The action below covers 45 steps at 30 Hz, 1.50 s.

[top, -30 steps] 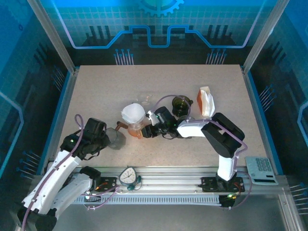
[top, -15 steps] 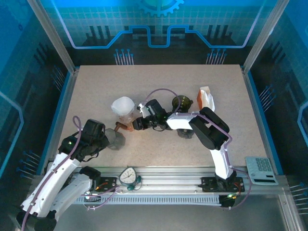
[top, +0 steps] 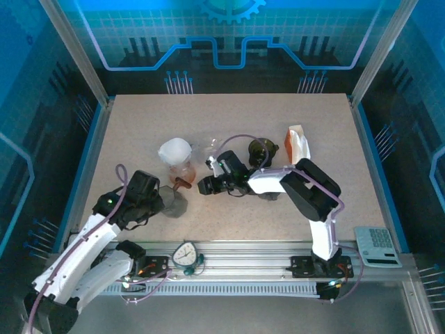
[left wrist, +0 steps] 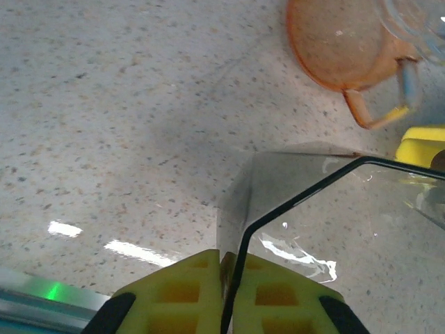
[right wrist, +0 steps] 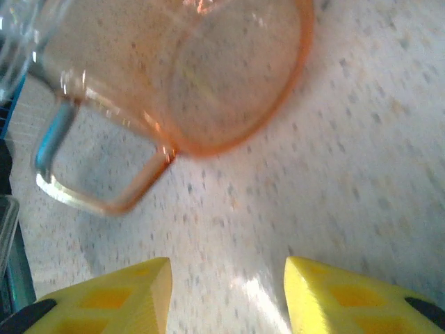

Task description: Place the coffee filter in the dripper

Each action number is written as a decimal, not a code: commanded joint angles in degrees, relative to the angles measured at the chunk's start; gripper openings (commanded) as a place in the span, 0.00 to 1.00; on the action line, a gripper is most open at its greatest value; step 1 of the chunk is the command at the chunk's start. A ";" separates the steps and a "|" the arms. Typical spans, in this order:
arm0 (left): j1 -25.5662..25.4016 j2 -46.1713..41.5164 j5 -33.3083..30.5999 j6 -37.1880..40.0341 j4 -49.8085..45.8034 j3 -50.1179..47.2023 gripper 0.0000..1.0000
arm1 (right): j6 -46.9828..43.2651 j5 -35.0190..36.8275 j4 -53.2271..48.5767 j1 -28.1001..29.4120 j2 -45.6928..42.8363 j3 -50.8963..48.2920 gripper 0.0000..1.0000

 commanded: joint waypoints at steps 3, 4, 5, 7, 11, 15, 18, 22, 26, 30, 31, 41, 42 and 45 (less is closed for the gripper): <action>-7.78 3.61 -3.89 -1.00 5.34 1.53 0.00 | 1.20 4.89 2.92 1.14 -12.47 -10.26 0.48; -9.41 4.40 -4.52 -1.23 6.02 1.81 0.00 | 0.73 6.05 2.22 1.26 -14.84 -12.01 0.49; -11.48 5.44 -5.61 -1.54 6.66 2.30 0.00 | 0.12 7.55 1.15 1.45 -17.84 -13.90 0.49; -14.78 7.98 -6.71 -1.75 8.11 3.34 0.00 | -1.34 11.11 -2.29 1.65 -23.61 -16.71 0.50; -21.35 15.10 -8.77 -1.26 11.22 6.46 0.00 | -4.80 19.38 -9.29 1.67 -34.51 -21.17 0.52; -25.09 22.80 -8.26 1.38 14.51 10.75 0.00 | -6.35 23.97 -15.46 1.30 -41.76 -23.23 0.56; -26.36 28.66 -7.38 4.29 15.41 14.72 0.00 | -6.97 26.57 -19.69 1.15 -45.95 -23.72 0.59; -26.90 33.86 -5.46 6.82 16.24 17.54 0.00 | -7.60 29.40 -24.19 0.48 -50.74 -24.61 0.62; -26.99 37.42 -5.37 8.37 15.92 18.20 0.00 | -7.84 29.91 -28.30 -0.76 -54.28 -24.96 0.64; -26.99 39.20 -5.59 9.24 16.47 17.60 0.00 | -8.40 30.00 -31.00 -1.93 -56.66 -24.93 0.66; -27.02 39.33 -5.59 9.33 16.59 17.51 0.00 | -8.50 29.78 -31.40 -2.26 -56.94 -24.80 0.66; -27.69 40.93 -6.22 10.66 16.68 17.11 0.05 | -8.49 29.54 -36.09 -6.06 -58.11 -22.62 0.69; -27.69 40.82 -6.09 10.61 17.01 16.96 0.08 | -8.48 29.55 -36.58 -7.03 -58.10 -22.42 0.69; -27.69 40.42 -6.01 10.77 17.65 16.64 0.13 | -8.53 28.58 -38.11 -11.27 -58.17 -22.19 0.69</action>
